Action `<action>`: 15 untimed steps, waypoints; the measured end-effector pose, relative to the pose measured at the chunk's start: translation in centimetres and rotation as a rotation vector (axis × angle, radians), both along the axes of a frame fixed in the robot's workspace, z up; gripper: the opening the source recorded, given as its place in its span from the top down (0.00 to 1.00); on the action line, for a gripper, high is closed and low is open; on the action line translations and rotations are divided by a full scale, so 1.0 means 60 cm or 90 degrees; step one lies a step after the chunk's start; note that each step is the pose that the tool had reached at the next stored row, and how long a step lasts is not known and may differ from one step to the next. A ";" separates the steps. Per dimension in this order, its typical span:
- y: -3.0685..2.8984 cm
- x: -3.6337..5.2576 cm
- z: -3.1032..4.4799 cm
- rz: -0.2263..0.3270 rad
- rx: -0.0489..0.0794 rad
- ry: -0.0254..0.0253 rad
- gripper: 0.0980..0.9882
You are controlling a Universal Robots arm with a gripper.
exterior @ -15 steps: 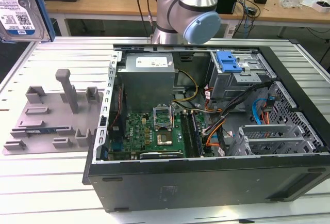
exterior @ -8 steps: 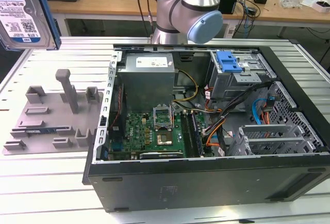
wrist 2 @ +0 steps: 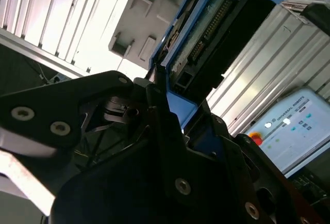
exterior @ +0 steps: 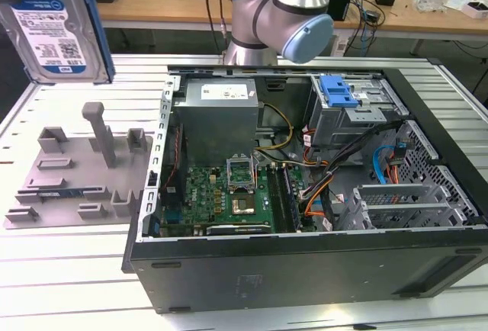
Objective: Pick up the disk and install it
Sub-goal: 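Pick up the disk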
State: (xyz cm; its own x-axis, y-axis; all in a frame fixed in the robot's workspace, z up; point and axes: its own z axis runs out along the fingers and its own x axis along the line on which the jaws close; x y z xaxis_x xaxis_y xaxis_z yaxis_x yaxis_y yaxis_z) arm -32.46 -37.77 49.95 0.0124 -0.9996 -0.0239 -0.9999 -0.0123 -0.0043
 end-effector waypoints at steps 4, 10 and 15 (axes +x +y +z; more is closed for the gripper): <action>-0.0092 0.029 -0.004 0.000 -0.001 0.0000 0.70; -0.0232 0.073 -0.010 0.000 -0.002 0.0001 0.70; -0.0355 0.114 -0.014 0.000 -0.003 0.0001 0.70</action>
